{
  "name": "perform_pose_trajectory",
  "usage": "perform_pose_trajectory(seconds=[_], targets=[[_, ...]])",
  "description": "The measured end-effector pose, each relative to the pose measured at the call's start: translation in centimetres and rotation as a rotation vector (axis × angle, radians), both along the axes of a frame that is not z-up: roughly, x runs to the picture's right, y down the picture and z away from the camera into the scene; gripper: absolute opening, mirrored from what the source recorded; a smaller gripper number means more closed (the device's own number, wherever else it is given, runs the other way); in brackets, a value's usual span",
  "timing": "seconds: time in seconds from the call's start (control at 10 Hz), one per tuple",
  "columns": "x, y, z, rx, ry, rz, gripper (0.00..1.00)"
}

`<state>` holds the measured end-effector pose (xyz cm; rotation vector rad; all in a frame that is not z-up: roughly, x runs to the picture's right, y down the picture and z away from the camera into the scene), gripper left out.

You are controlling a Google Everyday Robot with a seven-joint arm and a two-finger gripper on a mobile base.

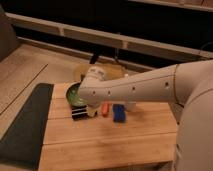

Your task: Place the eraser on the white sponge

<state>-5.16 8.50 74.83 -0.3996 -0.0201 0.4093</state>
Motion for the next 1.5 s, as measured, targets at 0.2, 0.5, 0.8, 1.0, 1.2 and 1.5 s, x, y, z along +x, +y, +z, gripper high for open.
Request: perform_pose_trajectory(seconds=[0.2,0.5,0.8,1.0,1.2,1.5], targets=[[1.6,-0.2,1.4,0.000,-0.038,0.054,0.65],[2.8,-0.1,4.3,-0.043,-0.083,0.057,0.65],[1.2,0.6,7.2,-0.120,-0.129,-0.010,0.65],[0.2,0.4,8.7,-0.153,-0.153,-0.052,0.65],[-0.5,0.4,9.9,-0.174,-0.162,-0.086,0.65],[-1.0,1.2,10.8,-0.193,-0.161,-0.115,0.65]])
